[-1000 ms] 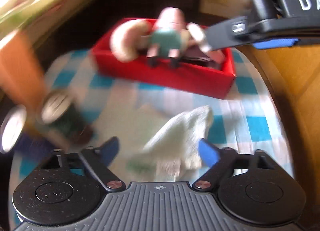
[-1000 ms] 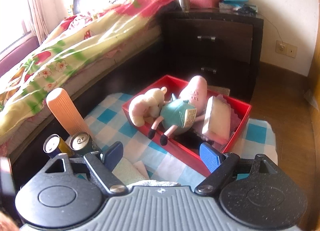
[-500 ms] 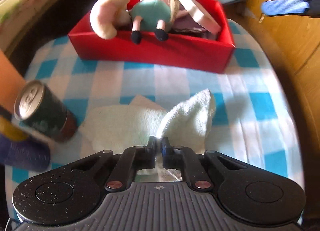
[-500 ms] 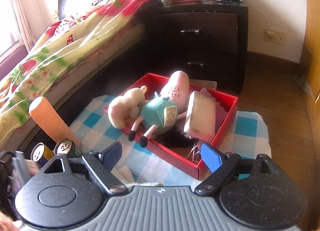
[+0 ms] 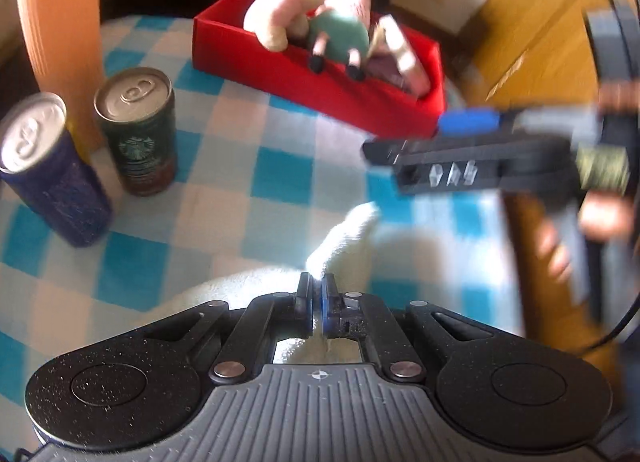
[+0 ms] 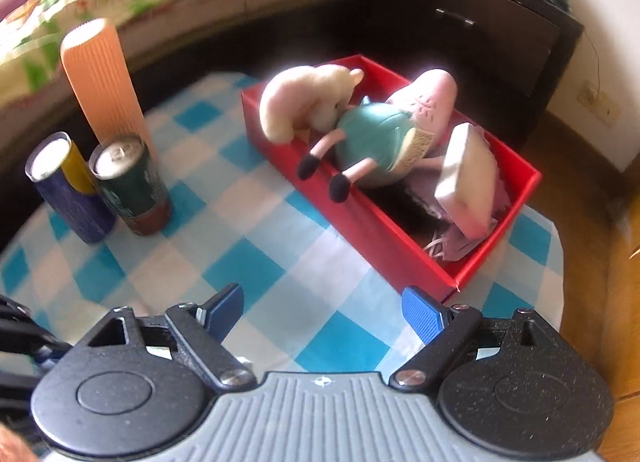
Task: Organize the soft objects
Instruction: 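Close the left gripper on the green towel and lift it, then hold the towel up with the left gripper while the right gripper moves to the white sponge pad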
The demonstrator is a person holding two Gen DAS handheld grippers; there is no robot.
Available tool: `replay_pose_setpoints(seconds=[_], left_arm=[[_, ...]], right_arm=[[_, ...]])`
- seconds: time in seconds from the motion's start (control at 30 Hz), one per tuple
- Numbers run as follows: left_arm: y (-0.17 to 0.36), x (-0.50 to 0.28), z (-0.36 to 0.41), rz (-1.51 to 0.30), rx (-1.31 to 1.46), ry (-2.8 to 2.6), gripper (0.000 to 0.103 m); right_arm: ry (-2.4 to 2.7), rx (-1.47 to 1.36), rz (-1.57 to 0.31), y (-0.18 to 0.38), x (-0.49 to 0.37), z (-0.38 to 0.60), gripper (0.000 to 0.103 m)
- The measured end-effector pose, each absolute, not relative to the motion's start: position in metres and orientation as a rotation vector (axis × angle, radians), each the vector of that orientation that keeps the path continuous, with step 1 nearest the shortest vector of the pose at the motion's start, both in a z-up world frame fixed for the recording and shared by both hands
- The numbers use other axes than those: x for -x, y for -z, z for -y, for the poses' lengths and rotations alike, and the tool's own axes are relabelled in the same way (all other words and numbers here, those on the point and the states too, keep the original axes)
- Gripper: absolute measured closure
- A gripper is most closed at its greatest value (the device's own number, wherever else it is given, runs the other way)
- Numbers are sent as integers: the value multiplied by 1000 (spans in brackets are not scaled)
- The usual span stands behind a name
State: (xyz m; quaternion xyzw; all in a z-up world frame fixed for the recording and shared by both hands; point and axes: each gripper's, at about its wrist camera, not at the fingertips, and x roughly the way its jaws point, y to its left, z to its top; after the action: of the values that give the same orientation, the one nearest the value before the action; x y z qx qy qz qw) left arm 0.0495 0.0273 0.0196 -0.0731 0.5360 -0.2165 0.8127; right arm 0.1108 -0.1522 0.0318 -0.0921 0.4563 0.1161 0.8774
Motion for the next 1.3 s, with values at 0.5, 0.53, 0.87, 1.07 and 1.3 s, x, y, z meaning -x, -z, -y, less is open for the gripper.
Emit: replay_pose_setpoints(seconds=[0.5, 0.53, 0.87, 1.07, 1.3], left_arm=[[-103, -6, -139, -855, 573, 492, 103], [-109, -4, -145, -833, 587, 483, 103], [-122, -16, -103, -856, 567, 630, 103], [-124, -27, -74, -830, 604, 674, 103], [-119, -24, -52, -856, 419, 625, 95]], right_arm=[[-174, 41, -950, -34, -98, 187, 38], [-191, 52, -963, -30, -96, 181, 38], [-350, 262, -991, -13, -83, 100, 37], [-212, 237, -1037, 0, -93, 137, 37], [-95, 158, -1060, 0, -84, 202, 37]])
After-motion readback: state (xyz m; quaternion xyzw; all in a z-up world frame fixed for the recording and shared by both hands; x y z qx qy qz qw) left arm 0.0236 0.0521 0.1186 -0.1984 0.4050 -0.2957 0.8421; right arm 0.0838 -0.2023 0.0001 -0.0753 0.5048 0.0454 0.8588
